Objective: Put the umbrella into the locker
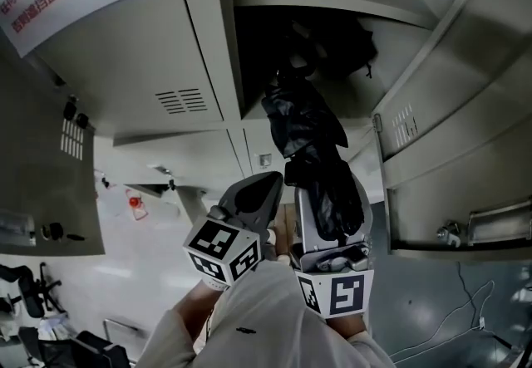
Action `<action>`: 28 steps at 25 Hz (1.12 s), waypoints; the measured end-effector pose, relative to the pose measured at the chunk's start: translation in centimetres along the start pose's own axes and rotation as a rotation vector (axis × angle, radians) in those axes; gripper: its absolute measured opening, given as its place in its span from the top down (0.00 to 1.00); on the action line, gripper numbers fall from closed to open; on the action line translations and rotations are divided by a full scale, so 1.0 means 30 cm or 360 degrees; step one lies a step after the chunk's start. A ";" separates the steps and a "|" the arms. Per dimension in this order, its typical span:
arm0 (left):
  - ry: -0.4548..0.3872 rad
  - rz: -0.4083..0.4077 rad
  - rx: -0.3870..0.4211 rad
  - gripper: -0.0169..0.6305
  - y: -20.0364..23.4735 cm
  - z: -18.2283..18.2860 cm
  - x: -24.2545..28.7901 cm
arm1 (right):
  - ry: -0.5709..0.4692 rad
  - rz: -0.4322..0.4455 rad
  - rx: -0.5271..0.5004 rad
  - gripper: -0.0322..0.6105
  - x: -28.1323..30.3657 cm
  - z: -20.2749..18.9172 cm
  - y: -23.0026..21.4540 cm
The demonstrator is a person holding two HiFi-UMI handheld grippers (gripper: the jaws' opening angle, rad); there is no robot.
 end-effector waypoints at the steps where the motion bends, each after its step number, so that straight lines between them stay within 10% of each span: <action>1: -0.0007 0.0004 0.0003 0.95 0.003 0.007 0.004 | 0.0006 0.0000 0.0002 0.56 0.012 -0.002 -0.006; 28: -0.0076 0.0158 0.0061 0.95 0.083 0.083 0.023 | 0.0227 0.0126 -0.0075 0.56 0.331 -0.080 -0.026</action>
Point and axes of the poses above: the fingertips, and each gripper's own axes: x forward along the fingers, y to its left, z out of its top, the point moved 3 cm from there along -x, backward along the fingers, and after that the axes turned 2 degrees about -z, right-handed, at the moved point
